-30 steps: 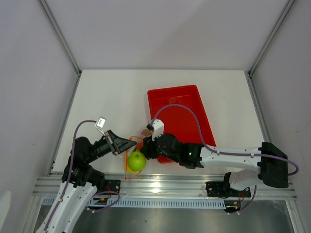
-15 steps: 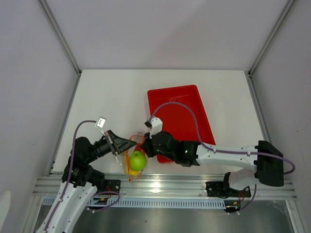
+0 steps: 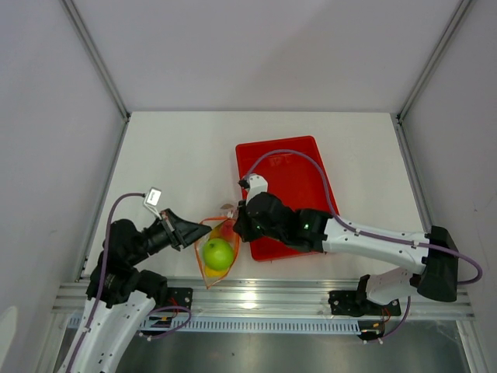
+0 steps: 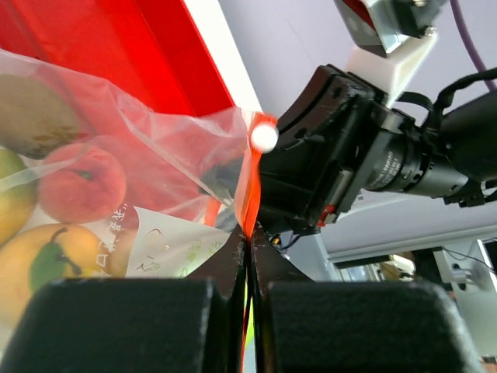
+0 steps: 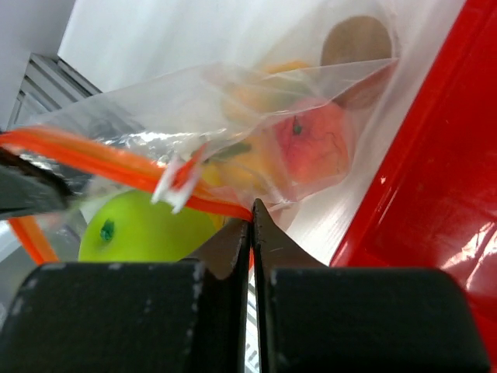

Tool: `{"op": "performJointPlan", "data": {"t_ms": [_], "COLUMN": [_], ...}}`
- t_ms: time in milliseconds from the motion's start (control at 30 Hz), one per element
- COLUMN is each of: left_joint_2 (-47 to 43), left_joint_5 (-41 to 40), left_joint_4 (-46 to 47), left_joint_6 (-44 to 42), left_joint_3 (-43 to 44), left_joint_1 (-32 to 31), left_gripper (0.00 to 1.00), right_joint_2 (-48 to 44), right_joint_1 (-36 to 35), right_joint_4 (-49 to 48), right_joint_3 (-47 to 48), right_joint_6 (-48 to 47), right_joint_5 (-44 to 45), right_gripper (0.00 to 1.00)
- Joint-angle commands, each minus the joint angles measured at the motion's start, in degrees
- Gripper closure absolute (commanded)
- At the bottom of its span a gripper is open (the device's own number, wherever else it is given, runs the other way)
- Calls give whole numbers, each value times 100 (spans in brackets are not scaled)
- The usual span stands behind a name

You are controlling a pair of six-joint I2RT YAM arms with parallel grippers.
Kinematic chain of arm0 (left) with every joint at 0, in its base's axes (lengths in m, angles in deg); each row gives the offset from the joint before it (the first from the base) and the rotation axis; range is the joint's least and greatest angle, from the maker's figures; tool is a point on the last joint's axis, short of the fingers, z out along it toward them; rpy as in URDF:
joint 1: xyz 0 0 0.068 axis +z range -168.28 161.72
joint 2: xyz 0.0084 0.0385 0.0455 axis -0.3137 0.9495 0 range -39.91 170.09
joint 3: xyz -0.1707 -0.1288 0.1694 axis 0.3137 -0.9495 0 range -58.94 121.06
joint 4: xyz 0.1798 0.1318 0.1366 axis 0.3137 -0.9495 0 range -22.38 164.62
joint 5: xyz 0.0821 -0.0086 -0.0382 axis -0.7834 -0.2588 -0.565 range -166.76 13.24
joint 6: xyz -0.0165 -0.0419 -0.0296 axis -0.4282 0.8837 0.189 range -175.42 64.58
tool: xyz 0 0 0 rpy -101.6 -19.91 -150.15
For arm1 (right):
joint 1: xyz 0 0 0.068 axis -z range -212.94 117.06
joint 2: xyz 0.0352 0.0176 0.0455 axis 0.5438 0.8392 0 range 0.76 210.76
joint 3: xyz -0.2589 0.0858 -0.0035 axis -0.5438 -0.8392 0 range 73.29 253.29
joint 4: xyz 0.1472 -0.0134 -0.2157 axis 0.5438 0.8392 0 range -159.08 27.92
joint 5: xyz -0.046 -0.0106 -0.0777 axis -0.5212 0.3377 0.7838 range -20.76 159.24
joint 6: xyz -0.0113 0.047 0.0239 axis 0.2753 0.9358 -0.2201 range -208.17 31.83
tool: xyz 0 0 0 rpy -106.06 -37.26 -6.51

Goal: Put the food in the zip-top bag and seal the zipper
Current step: Adjust the zipper food storage bag at the center of the board.

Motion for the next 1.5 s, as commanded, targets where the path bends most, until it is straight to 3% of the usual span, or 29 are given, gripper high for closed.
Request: {"op": "performJointPlan", "data": {"t_ms": [0, 400, 667, 967, 1167, 1467], "left_joint_2": [-80, 157, 325, 439, 483, 413], "left_joint_5": [-345, -759, -74, 296, 454, 489], "left_joint_4": [-589, -1495, -802, -634, -625, -836], "left_joint_6": [-524, -1131, -824, -894, -1069, -1395], "left_joint_3": [545, 1126, 802, 652, 670, 652], "left_joint_1": [-35, -35, -35, -35, -35, -44], "left_gripper": [100, 100, 99, 99, 88, 59], "right_joint_2": [-223, -697, -452, 84, -38, -452], "right_joint_1": [111, 181, 199, 173, 146, 155], "right_joint_4": [515, 586, 68, -521, -724, -1198], "right_joint_3": [58, -56, 40, 198, 199, -223], "right_joint_6": [52, -159, -63, 842, 1492, 2616], "right_joint_5": [-272, -1116, -1723, -1433, -994, -572], "right_gripper": [100, 100, 100, 100, 100, 100]}}
